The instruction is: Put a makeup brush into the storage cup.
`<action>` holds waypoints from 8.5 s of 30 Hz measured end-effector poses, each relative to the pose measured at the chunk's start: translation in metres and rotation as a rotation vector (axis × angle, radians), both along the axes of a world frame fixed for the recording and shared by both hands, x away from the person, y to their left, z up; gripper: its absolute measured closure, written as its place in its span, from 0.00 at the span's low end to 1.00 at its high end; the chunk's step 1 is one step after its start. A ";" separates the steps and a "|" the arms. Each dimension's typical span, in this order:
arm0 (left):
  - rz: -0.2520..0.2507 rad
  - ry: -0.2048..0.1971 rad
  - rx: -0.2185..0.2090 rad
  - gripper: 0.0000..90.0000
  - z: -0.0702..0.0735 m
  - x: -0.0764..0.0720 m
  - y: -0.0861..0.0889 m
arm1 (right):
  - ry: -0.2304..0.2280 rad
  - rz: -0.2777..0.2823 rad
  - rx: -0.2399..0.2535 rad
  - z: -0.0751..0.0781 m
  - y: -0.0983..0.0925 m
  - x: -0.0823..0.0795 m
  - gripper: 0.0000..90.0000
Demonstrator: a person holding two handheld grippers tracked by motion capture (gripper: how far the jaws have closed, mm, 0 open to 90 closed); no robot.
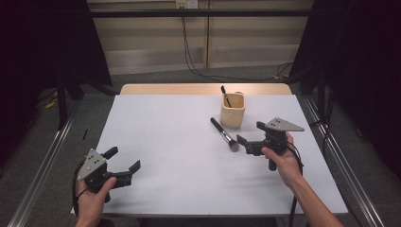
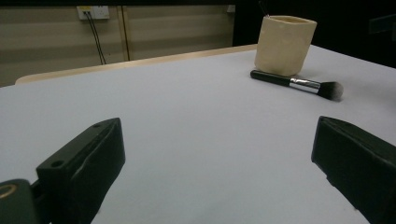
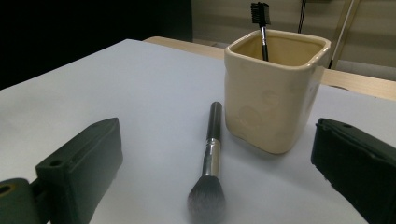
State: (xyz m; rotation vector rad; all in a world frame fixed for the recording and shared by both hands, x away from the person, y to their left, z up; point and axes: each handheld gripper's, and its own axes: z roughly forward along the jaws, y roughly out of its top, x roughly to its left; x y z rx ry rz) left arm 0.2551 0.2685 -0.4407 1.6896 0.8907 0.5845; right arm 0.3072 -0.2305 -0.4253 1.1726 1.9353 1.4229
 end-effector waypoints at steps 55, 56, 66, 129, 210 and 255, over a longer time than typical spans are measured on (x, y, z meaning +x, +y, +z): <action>0.001 0.002 0.010 0.03 -0.001 0.001 0.003 | 0.620 0.197 -0.395 -0.003 0.063 0.090 0.07; 0.000 0.003 0.010 0.03 -0.001 0.001 0.003 | 0.630 0.197 -0.402 -0.003 0.064 0.091 0.07; 0.001 -0.002 0.010 0.03 0.000 0.001 0.003 | 0.724 0.184 -0.483 -0.008 0.071 0.102 0.19; -0.004 -0.006 0.015 0.03 0.000 0.001 0.004 | 0.805 0.096 -0.617 -0.025 0.091 0.127 0.79; -0.118 0.010 0.046 0.03 0.004 -0.001 -0.014 | 0.278 0.429 -0.091 0.017 0.027 0.040 0.80; -0.380 0.073 0.124 0.04 0.026 0.022 -0.082 | 0.313 0.749 -0.234 0.022 0.070 0.010 0.80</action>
